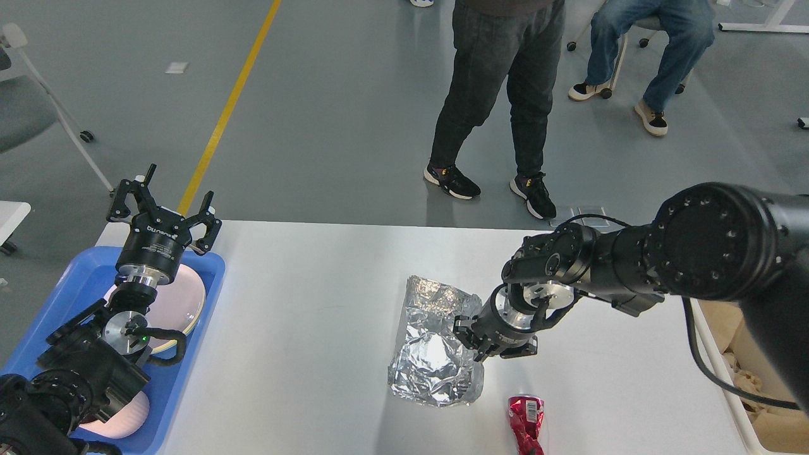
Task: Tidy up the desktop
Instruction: 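Close the right gripper on the crumpled aluminium foil, then lift the foil and carry it over the white bin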
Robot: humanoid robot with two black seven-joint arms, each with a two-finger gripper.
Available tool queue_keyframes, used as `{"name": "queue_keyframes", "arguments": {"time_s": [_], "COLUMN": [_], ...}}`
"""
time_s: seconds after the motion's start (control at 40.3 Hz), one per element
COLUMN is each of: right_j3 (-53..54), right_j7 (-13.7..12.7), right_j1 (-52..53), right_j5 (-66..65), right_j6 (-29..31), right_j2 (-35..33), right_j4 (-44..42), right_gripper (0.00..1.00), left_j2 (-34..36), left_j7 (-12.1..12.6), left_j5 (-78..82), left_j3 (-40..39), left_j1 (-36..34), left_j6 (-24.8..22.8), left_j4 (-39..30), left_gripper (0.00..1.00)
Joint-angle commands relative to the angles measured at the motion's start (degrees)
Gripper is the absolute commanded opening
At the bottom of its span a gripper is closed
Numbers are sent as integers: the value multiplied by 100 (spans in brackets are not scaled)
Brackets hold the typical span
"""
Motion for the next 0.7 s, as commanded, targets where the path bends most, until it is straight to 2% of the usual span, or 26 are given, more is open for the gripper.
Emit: {"name": "queue_keyframes", "arguments": {"time_s": [0.0,0.248,0.422,0.671], "right_j3": [-7,-358,-1043,-1931], "right_j7": [7,7,7,16], "right_j1": [727,2115,3038,3707], "right_j5": [15,-12,-20,-38], "right_j6": [389,1979,2972,3042], "right_j2": [-467,-1618,-1909,-1962], "right_j4": [376,588,746,746], "right_gripper": [0,0,0,0], "left_j2": [0,0,0,0], "left_j7": [-1,-1,-1,-9], "left_j5": [0,0,0,0], "left_j3": [0,0,0,0], "left_j1": [0,0,0,0], "left_j6": [0,0,0,0], "left_j4": [0,0,0,0], "left_gripper": [96,96,96,96]}}
